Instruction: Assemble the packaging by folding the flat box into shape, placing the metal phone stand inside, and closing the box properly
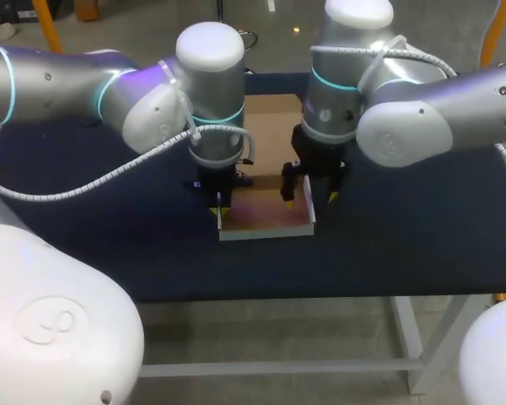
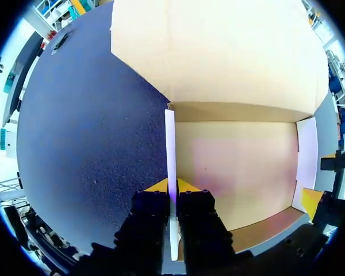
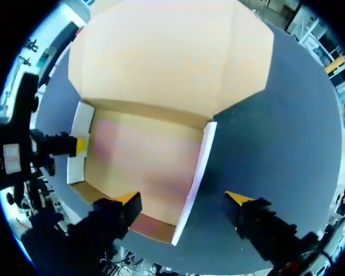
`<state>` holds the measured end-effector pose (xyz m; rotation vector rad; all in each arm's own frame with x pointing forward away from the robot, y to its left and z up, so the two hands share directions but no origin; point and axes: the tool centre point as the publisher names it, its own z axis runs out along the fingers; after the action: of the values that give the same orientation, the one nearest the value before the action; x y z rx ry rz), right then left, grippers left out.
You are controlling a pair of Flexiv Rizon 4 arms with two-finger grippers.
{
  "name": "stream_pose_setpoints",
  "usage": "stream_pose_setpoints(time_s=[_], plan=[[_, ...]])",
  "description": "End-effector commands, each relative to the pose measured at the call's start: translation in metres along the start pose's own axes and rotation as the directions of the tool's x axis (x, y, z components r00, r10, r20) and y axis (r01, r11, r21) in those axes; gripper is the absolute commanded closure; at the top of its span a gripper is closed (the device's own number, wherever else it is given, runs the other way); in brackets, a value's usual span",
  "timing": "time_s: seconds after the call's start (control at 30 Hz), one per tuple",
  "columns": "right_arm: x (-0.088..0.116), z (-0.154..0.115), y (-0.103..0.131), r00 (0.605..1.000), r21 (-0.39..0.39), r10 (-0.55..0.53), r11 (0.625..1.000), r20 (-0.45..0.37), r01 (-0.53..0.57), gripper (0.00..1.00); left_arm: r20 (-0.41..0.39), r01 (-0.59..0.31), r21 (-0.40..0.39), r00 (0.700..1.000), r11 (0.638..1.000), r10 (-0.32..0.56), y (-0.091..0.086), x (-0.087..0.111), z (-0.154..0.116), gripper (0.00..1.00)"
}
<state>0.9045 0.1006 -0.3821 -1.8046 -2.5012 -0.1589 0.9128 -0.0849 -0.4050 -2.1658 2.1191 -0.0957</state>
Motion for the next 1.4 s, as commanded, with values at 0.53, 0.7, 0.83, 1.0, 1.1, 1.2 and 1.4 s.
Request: stream_pose_setpoints(time_s=[0.53,0.7,0.83,1.0,1.1,1.2,1.4], plan=[[-0.019,-0.046,-0.037,0.935,-0.229,-0.301,0.939,-0.190,0.255,0.00,0.054,0.007,-0.005,0.999,1.000,-0.007,-0.002,0.004,0.005,1.00],[-0.019,-0.046,-0.037,0.935,-0.229,-0.301,0.939,-0.190,0.255,0.00,0.053,0.011,-0.005,0.999,1.000,-0.011,-0.003,0.003,0.005,1.00],[-0.020,-0.049,-0.041,0.927,-0.254,-0.336,0.923,-0.167,0.289,0.00,0.049,0.018,-0.006,0.999,1.000,-0.018,-0.004,0.000,0.005,1.00],[-0.032,-0.059,-0.062,0.816,-0.364,-0.549,0.808,-0.182,0.463,0.00,0.044,0.014,-0.007,0.999,1.000,-0.014,-0.005,0.001,0.005,1.00],[-0.042,-0.062,-0.074,0.744,-0.424,-0.641,0.737,-0.189,0.527,0.00,0.043,0.010,-0.008,0.999,1.000,-0.010,-0.005,0.001,0.005,1.00],[-0.052,-0.065,-0.083,0.706,-0.465,-0.685,0.692,-0.180,0.553,0.00,0.047,0.005,-0.010,0.999,1.000,-0.005,-0.005,0.001,0.004,1.00],[-0.061,-0.070,-0.097,0.642,-0.512,-0.752,0.615,-0.151,0.600,0.00,0.062,-0.005,-0.015,0.998,1.000,0.006,-0.005,-0.001,0.003,1.00]])
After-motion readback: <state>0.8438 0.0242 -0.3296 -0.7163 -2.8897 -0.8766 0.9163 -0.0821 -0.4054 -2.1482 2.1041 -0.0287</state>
